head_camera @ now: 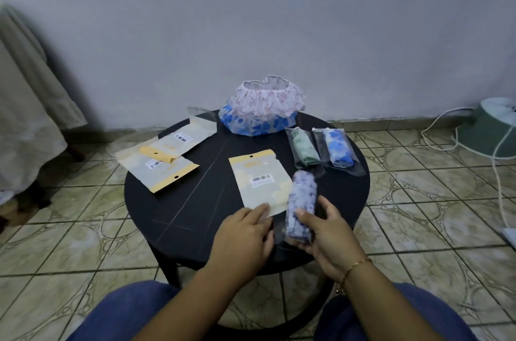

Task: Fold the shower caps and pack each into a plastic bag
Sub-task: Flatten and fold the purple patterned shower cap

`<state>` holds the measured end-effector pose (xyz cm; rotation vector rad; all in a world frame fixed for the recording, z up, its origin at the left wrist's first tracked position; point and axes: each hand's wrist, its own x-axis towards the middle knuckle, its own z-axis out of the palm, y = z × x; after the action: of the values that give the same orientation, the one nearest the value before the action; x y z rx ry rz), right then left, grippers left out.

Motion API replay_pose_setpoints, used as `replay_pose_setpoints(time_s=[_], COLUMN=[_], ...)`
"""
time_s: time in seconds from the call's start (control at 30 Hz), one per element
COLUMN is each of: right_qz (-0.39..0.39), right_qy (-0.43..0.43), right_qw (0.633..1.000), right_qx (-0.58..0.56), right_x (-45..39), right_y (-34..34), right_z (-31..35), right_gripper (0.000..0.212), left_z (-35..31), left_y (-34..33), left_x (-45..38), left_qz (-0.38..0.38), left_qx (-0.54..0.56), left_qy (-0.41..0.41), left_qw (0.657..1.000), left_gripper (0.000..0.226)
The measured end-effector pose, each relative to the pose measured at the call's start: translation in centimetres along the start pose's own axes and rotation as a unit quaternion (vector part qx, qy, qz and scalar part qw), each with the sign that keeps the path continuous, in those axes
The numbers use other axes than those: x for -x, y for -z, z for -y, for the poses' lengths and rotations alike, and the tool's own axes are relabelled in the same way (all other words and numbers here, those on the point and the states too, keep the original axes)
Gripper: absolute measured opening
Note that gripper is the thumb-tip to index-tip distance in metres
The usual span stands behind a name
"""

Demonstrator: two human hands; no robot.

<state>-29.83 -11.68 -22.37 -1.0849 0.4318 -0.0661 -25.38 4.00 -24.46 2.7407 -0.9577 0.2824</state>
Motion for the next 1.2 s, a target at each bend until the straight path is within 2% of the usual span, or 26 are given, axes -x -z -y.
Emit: replay_pose_setpoints(time_s=[0.1, 0.2, 0.37, 0.47, 0.67, 0.8, 0.93, 1.1, 1.2], right_qz=[0.043, 0.067, 0.105, 0.108, 0.046, -0.03, -0.097, -0.124, -0.125], right_qy=[-0.016, -0.017, -0.025, -0.03, -0.021, 0.034, 0.083, 0.09, 0.11], right_qw=[0.994, 0.983, 0.943, 0.926, 0.939, 0.923, 0.908, 0.905, 0.922], right_qx=[0.095, 0.171, 0.316, 0.36, 0.339, 0.382, 0.4, 0.397, 0.348], right_x=[0.9, 1.7, 4.3, 5.2, 4.0, 3.1, 2.5, 1.4, 0.8], right_y=[0.8, 1.9, 3.7, 3.8, 1.9, -0.1, -1.7, -2.6, -3.2], right_z=[0.9, 1.5, 2.9, 3.0, 1.9, 1.7, 0.9, -0.1, -0.2], right_gripper=[0.058, 0.057, 0.054, 0.052, 0.05, 0.021, 0.02, 0.011, 0.012], left_z=[0.1, 0.8, 1.1, 0.9, 0.7, 0.9, 0.7, 0.2, 0.1], left_y=[0.4, 0.5, 0.7, 0.6, 0.0, -0.4, -0.5, -0.6, -0.6], left_x=[-0.5, -1.1, -1.6, -1.5, -1.4, -1.3, -1.4, -1.5, -1.5], left_qz=[0.033, 0.062, 0.046, 0.036, -0.01, -0.044, -0.071, -0.115, -0.113], left_qx=[-0.025, -0.036, -0.041, -0.039, -0.031, -0.035, -0.049, -0.05, -0.053], left_qy=[0.008, -0.004, -0.018, -0.008, -0.011, -0.026, -0.021, -0.028, -0.032], left_qw=[0.999, 0.997, 0.998, 0.999, 0.999, 0.998, 0.996, 0.992, 0.992], left_gripper=[0.05, 0.05, 0.055, 0.059, 0.056, 0.054, 0.049, 0.044, 0.041])
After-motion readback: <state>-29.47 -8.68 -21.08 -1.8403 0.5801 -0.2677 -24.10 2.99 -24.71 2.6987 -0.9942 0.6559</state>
